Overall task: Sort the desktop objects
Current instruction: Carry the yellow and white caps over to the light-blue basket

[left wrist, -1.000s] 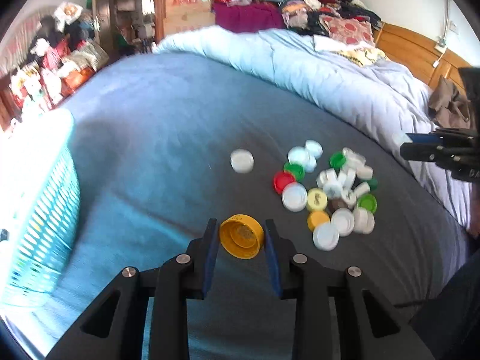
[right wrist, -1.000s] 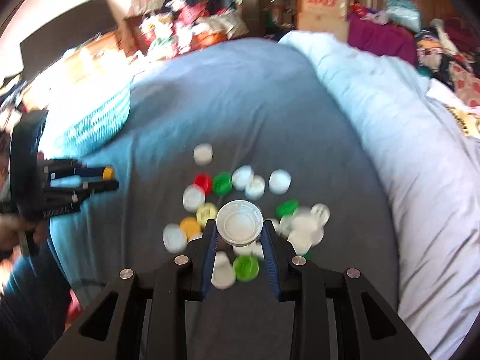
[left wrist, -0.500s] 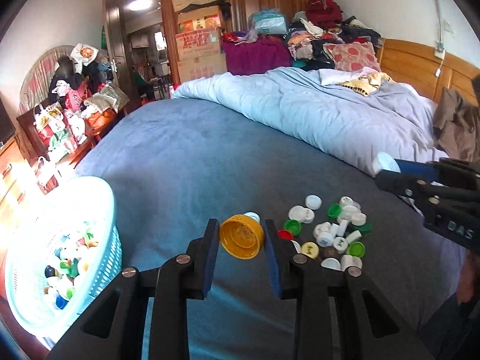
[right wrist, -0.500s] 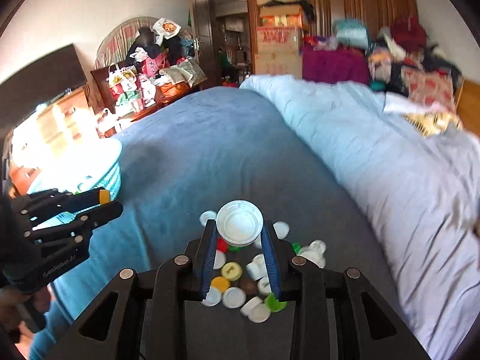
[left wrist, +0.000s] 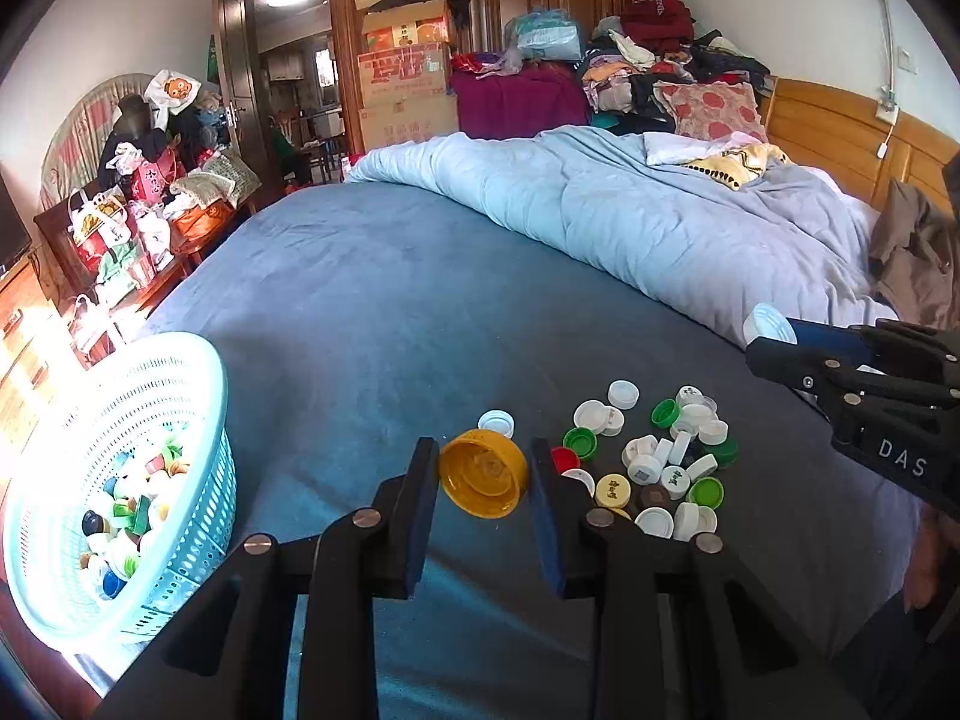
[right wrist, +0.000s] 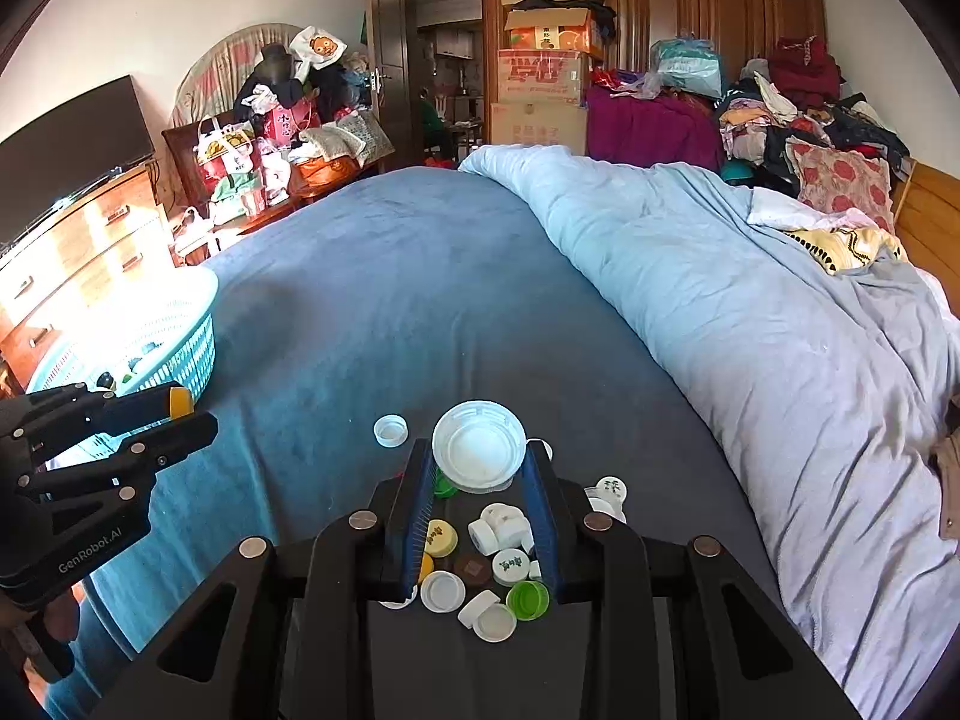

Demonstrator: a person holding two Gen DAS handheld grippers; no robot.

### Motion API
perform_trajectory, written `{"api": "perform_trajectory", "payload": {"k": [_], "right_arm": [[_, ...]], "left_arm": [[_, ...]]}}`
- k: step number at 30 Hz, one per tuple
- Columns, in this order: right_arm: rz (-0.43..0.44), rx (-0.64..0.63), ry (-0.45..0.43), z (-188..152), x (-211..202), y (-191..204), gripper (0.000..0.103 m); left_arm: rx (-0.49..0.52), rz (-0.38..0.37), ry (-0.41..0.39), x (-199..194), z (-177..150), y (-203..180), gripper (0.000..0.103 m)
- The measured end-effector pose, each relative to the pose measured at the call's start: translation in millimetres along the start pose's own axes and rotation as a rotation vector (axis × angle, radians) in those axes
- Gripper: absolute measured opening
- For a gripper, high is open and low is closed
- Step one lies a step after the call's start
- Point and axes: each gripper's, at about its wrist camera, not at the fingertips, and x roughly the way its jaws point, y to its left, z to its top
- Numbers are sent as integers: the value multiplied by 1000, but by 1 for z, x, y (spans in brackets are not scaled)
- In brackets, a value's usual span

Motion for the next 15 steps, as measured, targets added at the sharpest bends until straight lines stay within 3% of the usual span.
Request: {"api": "perform_trajectory", "payload": {"k": [8, 15], "right_arm": [[15, -36, 7, 6, 2, 16, 32], [57, -65, -16, 22, 0, 49, 32]], "left_arm": [[-38, -1, -19, -11, 2, 20, 30], [-81, 61, -36, -23, -3, 61, 30]]}}
